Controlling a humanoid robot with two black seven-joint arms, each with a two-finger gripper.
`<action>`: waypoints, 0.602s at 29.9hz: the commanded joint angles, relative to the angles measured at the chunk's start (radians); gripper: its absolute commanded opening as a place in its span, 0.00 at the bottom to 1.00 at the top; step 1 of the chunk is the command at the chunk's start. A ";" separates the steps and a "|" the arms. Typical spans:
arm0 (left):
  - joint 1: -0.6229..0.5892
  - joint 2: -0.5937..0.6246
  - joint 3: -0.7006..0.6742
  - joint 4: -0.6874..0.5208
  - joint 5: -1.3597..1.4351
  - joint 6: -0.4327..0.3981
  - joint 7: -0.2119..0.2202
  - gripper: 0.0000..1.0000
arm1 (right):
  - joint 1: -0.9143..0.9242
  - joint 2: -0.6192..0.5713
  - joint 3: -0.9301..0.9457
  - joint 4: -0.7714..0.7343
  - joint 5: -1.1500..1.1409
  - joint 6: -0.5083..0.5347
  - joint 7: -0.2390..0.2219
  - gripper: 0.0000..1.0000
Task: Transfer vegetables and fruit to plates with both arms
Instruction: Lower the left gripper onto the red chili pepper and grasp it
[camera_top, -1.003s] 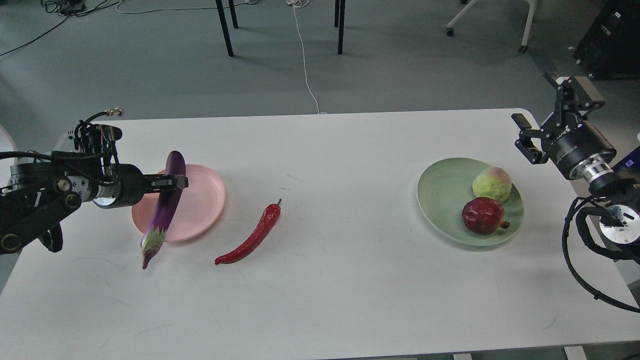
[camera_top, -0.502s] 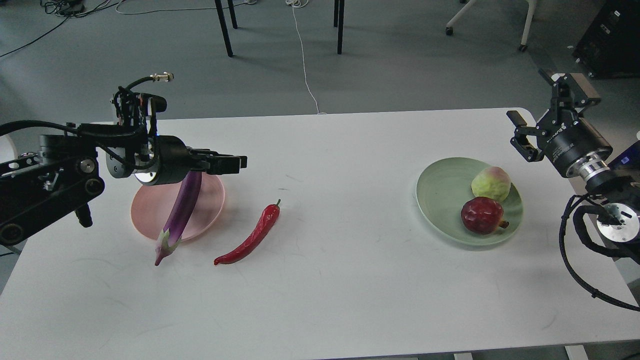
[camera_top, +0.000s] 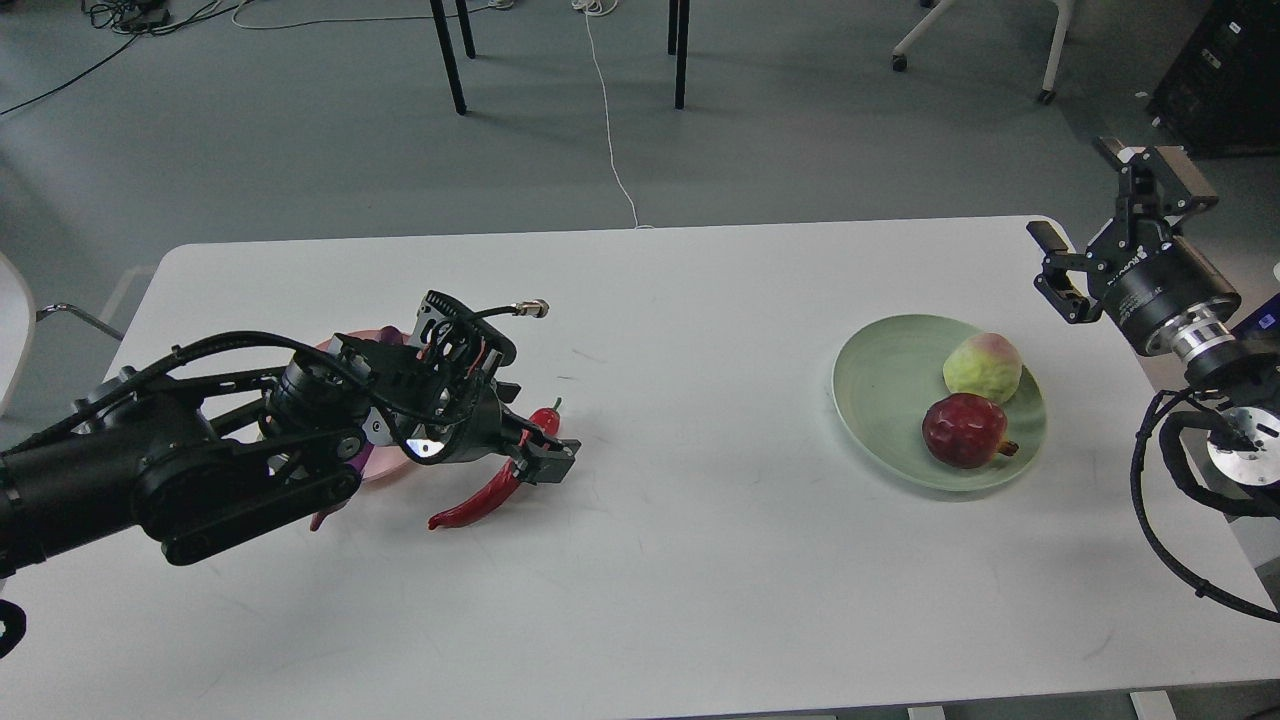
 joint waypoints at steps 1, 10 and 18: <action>0.018 -0.047 0.007 0.042 0.002 0.000 0.003 0.98 | -0.001 0.003 0.002 -0.001 0.000 0.000 0.000 0.98; 0.035 -0.055 0.038 0.112 0.022 0.000 0.006 0.91 | -0.001 0.003 0.003 0.002 0.000 -0.002 0.000 0.98; 0.031 -0.057 0.038 0.117 0.013 0.000 0.011 0.41 | -0.001 0.009 0.003 0.002 0.000 -0.005 0.000 0.98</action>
